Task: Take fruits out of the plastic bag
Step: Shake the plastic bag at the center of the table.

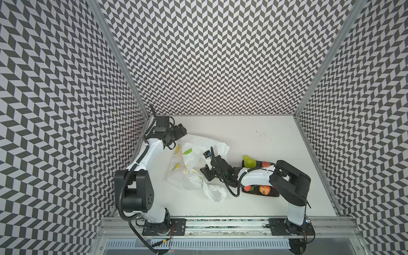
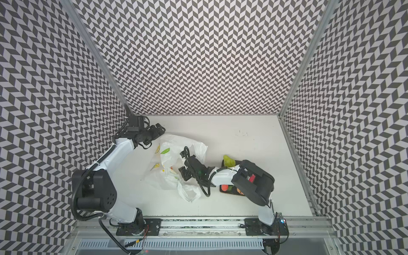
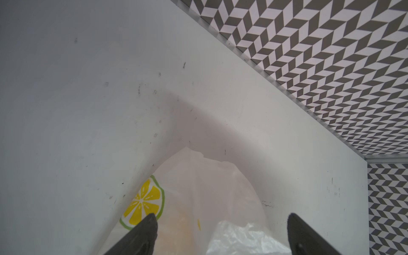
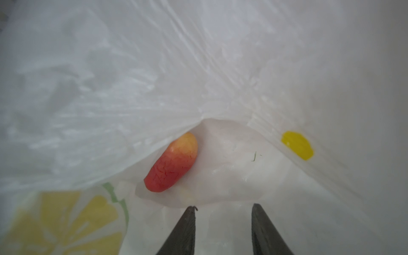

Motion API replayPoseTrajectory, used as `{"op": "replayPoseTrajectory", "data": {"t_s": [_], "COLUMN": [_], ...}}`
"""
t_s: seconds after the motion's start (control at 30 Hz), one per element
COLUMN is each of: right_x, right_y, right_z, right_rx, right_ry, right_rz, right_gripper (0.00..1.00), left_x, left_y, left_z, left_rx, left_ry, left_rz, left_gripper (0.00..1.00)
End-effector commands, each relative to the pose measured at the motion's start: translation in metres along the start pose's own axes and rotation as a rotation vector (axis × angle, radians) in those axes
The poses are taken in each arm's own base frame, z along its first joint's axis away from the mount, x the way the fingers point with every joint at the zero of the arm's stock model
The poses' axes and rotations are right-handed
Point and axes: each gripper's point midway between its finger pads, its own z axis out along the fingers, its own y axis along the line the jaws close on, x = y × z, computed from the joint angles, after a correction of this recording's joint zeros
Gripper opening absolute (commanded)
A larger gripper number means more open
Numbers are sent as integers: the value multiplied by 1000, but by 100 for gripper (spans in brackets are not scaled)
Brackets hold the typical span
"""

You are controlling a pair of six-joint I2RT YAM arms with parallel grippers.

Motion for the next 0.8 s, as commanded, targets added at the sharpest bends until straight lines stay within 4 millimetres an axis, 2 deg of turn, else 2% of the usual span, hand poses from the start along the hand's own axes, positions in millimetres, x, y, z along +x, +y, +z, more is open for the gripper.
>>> {"op": "replayPoseTrajectory", "data": {"t_s": [0.0, 0.13, 0.23, 0.37, 0.47, 0.53, 0.6, 0.7, 0.77], "right_x": [-29, -32, -33, -34, -35, -34, -31, -29, -29], "right_y": [8, 8, 8, 8, 7, 6, 3, -4, -9], "right_z": [-8, -7, -6, -5, -5, -5, -4, -4, -7], "right_rx": [-23, -21, -18, -13, -9, -7, 4, 23, 34], "right_ry": [-71, -78, -82, -86, -88, -85, -77, -70, -74], "right_rz": [22, 32, 34, 32, 29, 30, 37, 47, 51], "right_gripper": [41, 41, 41, 41, 41, 40, 40, 40, 40], "left_x": [1, 7, 11, 13, 10, 3, -4, -10, -7], "left_y": [-10, 0, -6, -18, -28, -38, -49, -76, -95], "left_z": [9, 20, 27, 36, 35, 28, 19, -7, -26], "left_rx": [2, -41, -19, 20, 50, 75, 106, 172, 213], "left_ry": [9, 28, 45, 63, 57, 34, 14, -28, -49], "left_rz": [38, 35, 40, 52, 61, 77, 92, 143, 186], "left_gripper": [89, 83, 74, 53, 28, 11, 0, 0, 0]}}
